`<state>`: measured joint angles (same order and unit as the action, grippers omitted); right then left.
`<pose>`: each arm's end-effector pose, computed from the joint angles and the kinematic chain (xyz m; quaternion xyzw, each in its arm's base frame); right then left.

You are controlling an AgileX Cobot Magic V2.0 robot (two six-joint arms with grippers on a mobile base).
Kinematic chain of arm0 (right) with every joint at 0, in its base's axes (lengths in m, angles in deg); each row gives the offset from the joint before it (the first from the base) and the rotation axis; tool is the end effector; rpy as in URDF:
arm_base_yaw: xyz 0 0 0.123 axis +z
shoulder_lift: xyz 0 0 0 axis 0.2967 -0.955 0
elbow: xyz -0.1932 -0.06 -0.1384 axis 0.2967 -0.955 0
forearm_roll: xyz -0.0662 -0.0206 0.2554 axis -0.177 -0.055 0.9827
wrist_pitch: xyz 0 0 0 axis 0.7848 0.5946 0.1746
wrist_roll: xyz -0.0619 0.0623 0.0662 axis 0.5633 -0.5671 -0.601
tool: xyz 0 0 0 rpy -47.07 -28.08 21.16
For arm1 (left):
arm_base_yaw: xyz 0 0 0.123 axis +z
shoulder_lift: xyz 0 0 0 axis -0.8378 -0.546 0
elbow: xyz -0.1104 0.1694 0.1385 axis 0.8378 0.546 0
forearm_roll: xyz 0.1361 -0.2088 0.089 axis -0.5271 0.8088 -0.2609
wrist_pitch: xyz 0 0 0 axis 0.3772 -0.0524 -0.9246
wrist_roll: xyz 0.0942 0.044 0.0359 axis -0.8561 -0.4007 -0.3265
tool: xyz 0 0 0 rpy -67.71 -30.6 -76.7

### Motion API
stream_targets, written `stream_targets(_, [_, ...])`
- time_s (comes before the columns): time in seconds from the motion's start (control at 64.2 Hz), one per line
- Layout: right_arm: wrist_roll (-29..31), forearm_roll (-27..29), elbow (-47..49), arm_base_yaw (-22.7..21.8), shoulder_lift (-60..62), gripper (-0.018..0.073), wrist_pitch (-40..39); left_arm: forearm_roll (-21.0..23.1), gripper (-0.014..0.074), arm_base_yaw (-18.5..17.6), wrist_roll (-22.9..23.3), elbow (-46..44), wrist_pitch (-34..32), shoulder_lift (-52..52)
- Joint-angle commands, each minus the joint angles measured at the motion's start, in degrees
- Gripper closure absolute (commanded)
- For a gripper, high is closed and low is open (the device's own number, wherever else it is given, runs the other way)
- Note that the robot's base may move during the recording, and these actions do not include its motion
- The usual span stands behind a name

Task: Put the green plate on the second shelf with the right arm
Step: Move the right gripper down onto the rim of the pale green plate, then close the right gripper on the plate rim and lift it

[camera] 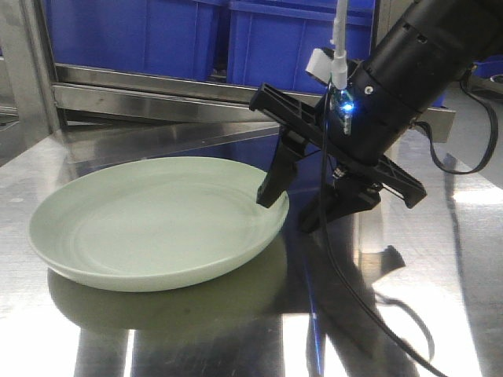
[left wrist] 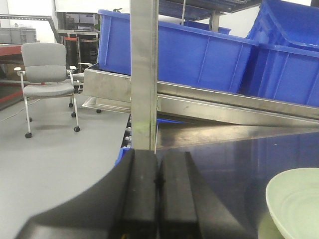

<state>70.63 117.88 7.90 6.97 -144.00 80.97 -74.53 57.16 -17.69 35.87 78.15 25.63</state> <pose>0.3125 0.1881 0.1317 0.0638 0.9423 0.3033 0.1266 0.1285 0.0006 0.2122 -0.0116 0.6788 -0.0092 0.7341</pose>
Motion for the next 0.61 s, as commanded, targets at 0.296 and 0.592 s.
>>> stream_targets(0.296, [0.69, 3.09, 1.68, 2.4, 0.21, 0.0143, -1.64, 0.27, 0.0466, -0.21, 0.36, 2.4, -4.66, 0.2])
stream_targets(0.592, [0.69, 3.04, 1.68, 3.67, -0.13, 0.0429, -3.2, 0.27, 0.0466, -0.21, 0.36, 2.4, -4.66, 0.2])
